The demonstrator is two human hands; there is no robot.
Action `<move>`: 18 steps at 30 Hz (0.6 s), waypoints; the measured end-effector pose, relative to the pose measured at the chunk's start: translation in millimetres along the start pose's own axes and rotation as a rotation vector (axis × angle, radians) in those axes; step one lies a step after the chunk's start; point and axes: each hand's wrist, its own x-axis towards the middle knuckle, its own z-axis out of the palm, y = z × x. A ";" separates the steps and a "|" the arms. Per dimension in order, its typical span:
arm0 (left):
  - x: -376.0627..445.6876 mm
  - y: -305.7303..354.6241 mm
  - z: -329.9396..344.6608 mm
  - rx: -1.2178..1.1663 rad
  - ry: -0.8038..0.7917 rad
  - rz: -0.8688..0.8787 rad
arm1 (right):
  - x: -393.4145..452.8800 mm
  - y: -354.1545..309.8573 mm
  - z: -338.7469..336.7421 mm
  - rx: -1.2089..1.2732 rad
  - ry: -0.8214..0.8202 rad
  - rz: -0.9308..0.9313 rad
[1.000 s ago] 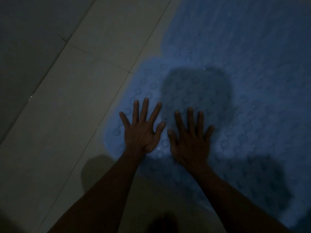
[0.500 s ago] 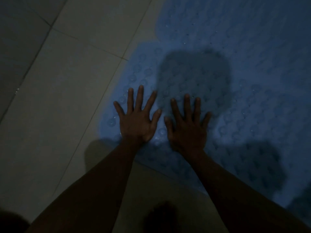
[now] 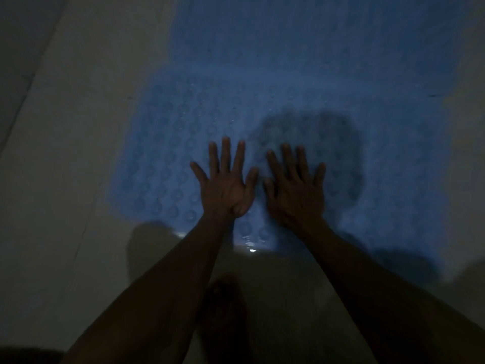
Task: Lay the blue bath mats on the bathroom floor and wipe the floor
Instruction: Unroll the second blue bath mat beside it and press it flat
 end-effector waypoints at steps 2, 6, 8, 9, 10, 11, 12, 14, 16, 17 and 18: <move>-15.4 43.5 13.8 0.033 -0.018 0.136 | -22.5 41.8 -12.0 -0.017 -0.010 0.126; -33.3 127.4 34.7 0.109 -0.066 0.300 | -59.7 121.1 -34.4 -0.016 -0.048 0.326; -37.8 159.5 40.7 0.096 -0.082 0.322 | -74.4 149.5 -40.8 -0.014 -0.048 0.381; -38.7 170.3 42.1 0.082 -0.077 0.308 | -79.3 157.9 -42.5 -0.014 -0.043 0.388; -38.4 177.1 44.7 0.077 -0.071 0.287 | -82.1 162.8 -42.3 -0.012 -0.040 0.389; -37.5 181.0 47.2 0.083 -0.069 0.269 | -83.0 164.5 -41.6 -0.001 -0.035 0.392; -36.0 182.0 49.6 0.092 -0.068 0.261 | -82.8 164.1 -40.4 0.018 -0.027 0.401; -34.9 180.4 52.3 0.102 -0.047 0.273 | -81.1 160.3 -38.3 0.046 -0.010 0.421; -34.8 180.8 52.4 0.090 -0.038 0.271 | -81.1 158.8 -36.0 0.045 0.003 0.421; -35.1 182.1 52.1 0.082 -0.043 0.260 | -81.6 159.0 -35.1 0.049 0.017 0.420; -35.4 183.2 52.6 0.078 -0.049 0.248 | -82.0 159.4 -34.7 0.052 0.032 0.420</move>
